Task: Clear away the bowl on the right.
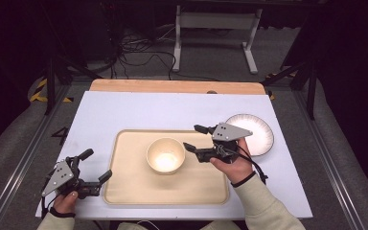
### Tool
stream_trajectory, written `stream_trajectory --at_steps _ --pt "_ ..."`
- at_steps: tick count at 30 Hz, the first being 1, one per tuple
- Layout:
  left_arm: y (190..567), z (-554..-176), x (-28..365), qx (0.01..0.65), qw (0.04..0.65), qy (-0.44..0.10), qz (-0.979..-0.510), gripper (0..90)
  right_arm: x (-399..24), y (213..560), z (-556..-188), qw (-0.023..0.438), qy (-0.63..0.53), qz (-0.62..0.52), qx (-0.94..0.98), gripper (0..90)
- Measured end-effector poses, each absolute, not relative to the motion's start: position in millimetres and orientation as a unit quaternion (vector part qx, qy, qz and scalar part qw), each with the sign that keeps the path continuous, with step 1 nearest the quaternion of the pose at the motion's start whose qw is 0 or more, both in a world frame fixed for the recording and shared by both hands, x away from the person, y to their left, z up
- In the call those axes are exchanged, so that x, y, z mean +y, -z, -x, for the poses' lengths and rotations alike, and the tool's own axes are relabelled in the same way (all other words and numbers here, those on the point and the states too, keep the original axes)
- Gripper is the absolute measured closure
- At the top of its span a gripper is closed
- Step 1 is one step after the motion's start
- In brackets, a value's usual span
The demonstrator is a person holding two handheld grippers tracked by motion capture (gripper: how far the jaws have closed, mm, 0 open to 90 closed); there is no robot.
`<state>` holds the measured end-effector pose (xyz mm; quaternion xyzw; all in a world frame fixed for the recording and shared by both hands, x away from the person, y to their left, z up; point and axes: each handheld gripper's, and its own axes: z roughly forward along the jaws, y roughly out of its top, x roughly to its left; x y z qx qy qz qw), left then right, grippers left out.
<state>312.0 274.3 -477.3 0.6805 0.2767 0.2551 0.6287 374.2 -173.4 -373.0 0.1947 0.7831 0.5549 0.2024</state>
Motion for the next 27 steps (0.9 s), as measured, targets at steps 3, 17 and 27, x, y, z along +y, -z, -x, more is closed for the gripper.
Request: stream_trajectory --at_steps 3,17,27 --pt "477.3 -312.0 274.3 0.277 0.629 -0.255 -0.68 0.2 -175.6 373.9 -372.0 0.209 -0.555 -0.187 0.783 30.8" --pt "477.2 -312.3 274.5 0.276 0.629 -0.256 -0.68 0.2 -207.0 380.8 -354.5 0.252 -0.602 -0.182 0.736 21.6" --pt "477.0 -312.3 274.9 0.277 0.627 -0.254 -0.682 0.2 -225.2 384.9 -341.6 0.234 -0.632 -0.166 0.72 7.4"
